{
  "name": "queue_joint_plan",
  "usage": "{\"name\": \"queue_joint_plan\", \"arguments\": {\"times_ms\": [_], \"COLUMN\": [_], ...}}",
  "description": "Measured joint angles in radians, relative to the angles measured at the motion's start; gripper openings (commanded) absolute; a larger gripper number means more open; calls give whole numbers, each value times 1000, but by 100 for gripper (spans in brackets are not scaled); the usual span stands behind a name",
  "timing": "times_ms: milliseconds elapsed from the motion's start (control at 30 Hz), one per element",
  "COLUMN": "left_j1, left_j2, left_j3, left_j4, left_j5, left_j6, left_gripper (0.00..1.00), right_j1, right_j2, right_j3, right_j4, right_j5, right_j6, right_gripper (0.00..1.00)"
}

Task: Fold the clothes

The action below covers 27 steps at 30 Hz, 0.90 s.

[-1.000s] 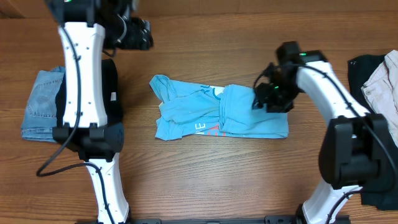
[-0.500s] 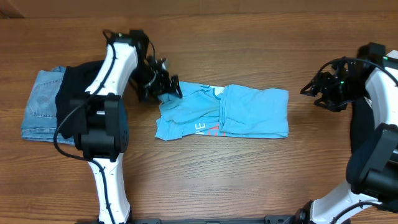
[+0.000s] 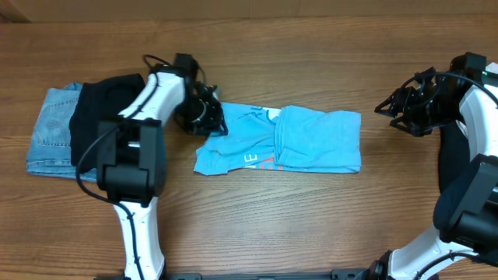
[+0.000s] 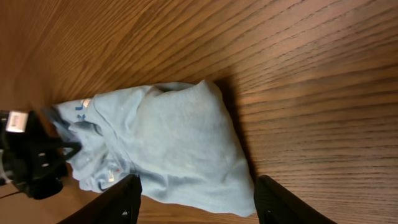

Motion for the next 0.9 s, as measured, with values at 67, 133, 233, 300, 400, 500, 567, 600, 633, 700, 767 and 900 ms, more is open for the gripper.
{"name": "queue_joint_plan", "arguments": {"times_ms": [67,133,233,300,400,500,567,600,633,700,767,900], "left_j1": [-34,-52,-36,-17,9,7,-26,-58,-84,-157,-234,-345], "left_j2": [2,5,21,35,35,27,23,22,22,28,39,79], "left_j3": [4,34,176,324,613,774,823,830,830,829,829,829], "left_j4": [-30,-95,-259,-381,-510,-572,-578,-580,-582,-584,-584,-584], "left_j5": [-11,-21,-60,-105,-202,-277,-321,-349,-364,-420,-468,-514], "left_j6": [5,3,5,4,4,3,-4,-10,-13,-34,-58,-87], "left_gripper": [4,4,4,4,4,4,4,4,4,13,34,54], "right_j1": [0,0,0,0,0,0,0,0,0,0,0,0], "right_j2": [0,0,0,0,0,0,0,0,0,0,0,0], "right_j3": [0,0,0,0,1,1,1,1,1,1,1,1], "right_j4": [5,11,17,21,21,26,34,35,35,37,36,29], "right_j5": [-7,-12,-18,-19,-20,-22,-29,-35,-40,-54,-68,-90], "right_j6": [0,-1,-1,-1,0,-1,0,0,-1,0,0,-1], "right_gripper": [61,61,60,60,60,59,59,58,58,56,56,55]}}
